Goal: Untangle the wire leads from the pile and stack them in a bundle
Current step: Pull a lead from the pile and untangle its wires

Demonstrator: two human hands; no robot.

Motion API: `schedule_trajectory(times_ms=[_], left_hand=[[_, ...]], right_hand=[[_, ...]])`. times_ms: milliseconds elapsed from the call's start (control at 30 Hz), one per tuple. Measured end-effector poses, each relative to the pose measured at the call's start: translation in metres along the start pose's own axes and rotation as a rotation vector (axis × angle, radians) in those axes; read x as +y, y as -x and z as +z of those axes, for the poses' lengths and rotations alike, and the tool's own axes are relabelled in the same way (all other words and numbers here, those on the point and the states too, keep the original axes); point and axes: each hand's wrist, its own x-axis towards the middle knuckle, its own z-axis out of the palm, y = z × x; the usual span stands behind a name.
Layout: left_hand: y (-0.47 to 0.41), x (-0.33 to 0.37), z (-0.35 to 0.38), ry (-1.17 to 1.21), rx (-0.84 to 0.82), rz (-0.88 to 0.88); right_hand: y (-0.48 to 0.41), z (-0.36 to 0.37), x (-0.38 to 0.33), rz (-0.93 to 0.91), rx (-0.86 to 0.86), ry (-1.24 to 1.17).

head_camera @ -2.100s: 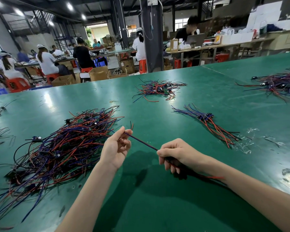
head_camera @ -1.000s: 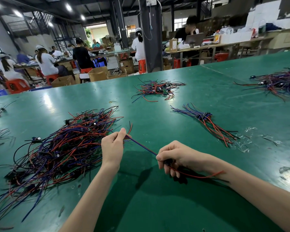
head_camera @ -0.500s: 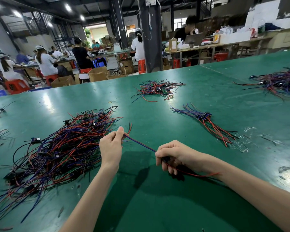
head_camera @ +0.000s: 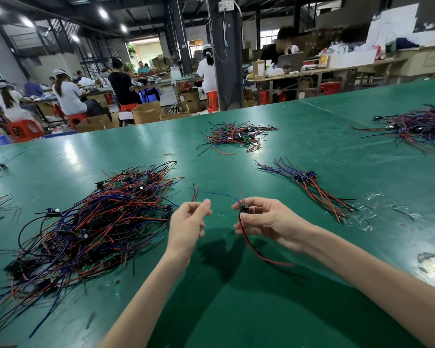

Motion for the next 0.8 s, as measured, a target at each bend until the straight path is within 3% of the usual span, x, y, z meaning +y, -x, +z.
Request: schedule_trajectory(times_ms=[133, 300, 600, 800], left_hand=[[0.012, -0.002, 0.011, -0.084, -0.201, -0.013], [0.024, -0.007, 0.021, -0.081, -0.397, -0.019], [0.027, -0.003, 0.021, 0.090, -0.394, -0.116], [0.028, -0.001, 0.020, 0.000, -0.376, -0.105]], right_hand=[[-0.002, -0.001, 0.001, -0.054, 0.103, 0.210], [-0.003, 0.000, 0.005, -0.064, 0.107, 0.161], [-0.001, 0.003, 0.004, -0.048, 0.042, 0.200], [-0.002, 0.002, 0.006, -0.043, 0.041, 0.133]])
